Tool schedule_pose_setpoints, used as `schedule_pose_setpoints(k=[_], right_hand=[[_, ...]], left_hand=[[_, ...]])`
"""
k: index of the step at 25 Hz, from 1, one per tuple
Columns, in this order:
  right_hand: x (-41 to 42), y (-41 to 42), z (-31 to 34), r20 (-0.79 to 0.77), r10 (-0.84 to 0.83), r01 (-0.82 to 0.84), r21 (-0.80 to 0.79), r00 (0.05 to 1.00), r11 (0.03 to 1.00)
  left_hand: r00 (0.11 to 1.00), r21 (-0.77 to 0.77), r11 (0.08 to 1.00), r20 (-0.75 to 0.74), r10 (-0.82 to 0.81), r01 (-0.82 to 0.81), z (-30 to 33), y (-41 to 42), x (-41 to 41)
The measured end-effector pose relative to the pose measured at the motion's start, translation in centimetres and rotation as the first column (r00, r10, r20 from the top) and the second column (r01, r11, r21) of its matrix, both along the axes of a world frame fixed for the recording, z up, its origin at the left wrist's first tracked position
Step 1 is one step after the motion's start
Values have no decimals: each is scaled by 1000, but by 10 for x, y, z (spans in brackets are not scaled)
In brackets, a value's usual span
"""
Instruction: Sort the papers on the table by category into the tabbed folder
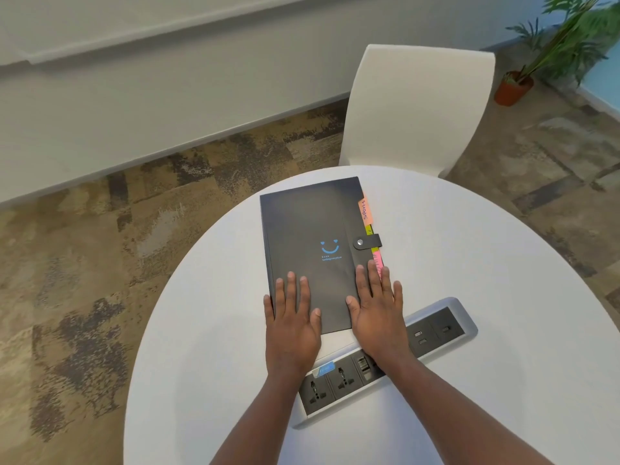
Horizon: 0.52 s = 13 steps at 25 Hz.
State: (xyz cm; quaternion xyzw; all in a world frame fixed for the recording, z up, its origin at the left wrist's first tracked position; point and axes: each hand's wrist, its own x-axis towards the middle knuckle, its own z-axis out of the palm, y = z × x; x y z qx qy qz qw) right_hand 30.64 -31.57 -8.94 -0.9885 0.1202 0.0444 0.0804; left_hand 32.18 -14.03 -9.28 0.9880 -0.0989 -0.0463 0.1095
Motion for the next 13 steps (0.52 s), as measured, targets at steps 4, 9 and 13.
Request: schedule_pose_setpoints(k=[4, 9, 13], right_hand=[[-1, 2, -4, 1, -3, 3, -19, 1000, 1000], [1, -3, 8, -139, 10, -4, 46, 990, 999], [-13, -5, 58, -106, -2, 13, 101, 994, 995]], left_hand=[[1000, 18, 1000, 21, -1, 0, -5, -1, 1], [996, 35, 999, -83, -17, 20, 5, 2, 1], [996, -13, 997, -51, -74, 73, 56, 5, 1]])
